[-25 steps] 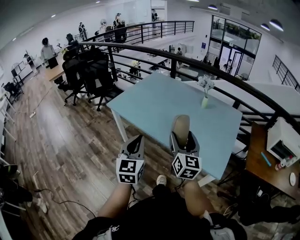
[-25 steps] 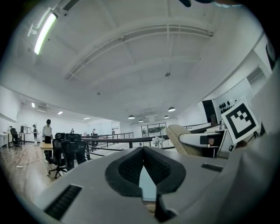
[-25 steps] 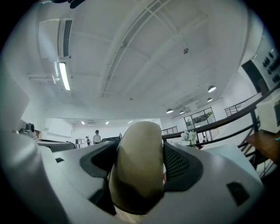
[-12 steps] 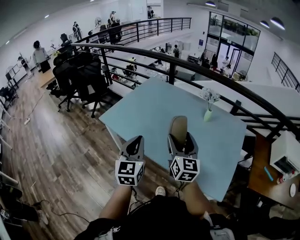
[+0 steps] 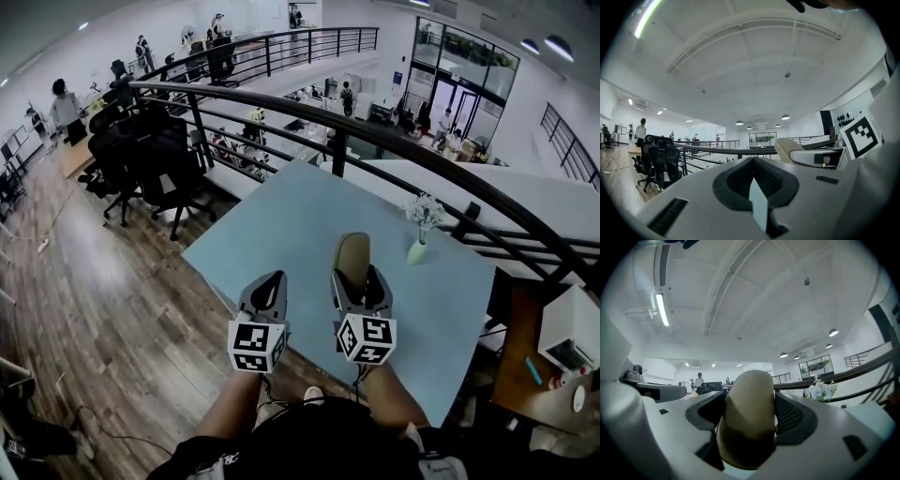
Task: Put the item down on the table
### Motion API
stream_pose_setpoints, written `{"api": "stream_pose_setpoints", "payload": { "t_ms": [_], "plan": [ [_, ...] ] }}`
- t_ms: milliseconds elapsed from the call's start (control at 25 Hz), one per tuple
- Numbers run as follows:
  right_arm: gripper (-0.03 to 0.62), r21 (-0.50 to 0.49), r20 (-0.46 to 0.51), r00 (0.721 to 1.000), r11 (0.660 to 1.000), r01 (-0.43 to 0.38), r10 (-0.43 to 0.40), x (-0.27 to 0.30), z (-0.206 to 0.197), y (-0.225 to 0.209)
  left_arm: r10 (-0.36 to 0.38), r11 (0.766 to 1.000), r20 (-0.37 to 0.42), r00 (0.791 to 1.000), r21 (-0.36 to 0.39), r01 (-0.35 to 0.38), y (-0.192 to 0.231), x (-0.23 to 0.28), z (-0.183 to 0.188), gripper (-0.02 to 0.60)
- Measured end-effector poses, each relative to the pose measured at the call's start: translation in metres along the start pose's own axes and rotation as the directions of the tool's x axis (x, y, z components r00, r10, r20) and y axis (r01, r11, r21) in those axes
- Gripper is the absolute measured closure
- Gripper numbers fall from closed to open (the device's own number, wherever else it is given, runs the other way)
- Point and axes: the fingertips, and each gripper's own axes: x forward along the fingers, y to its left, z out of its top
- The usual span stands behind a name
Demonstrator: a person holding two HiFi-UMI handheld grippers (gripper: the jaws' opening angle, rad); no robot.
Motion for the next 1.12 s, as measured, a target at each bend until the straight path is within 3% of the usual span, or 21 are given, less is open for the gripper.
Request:
{"api": "stream_pose_setpoints", "payload": {
  "t_ms": [320, 560, 1120],
  "plan": [
    [0.255, -0.005, -0.016, 1.0, 1.0, -0.003, 0.002, 0.035, 0.007, -0.008, -0.02, 1.0, -0.014, 1.0, -0.011, 0.02, 0.005, 0.035, 0.0, 0.568],
    [0.255, -0.032, -0.03, 0.999, 0.999, 0.04, -0.041, 0.058, -0.003, -0.017, -0.071, 0.997, -0.008, 0.997, -0.015, 0.071, 0.022, 0.074, -0.001, 0.568],
    [0.255, -0.019, -0.061, 0.952, 0.954, 0.298, -0.299, 0.106, -0.029, -0.043, -0.299, 0.954, -0.066, 0.952, -0.008, 0.3, 0.057, 0.155, -0.014, 0.568]
  ]
}}
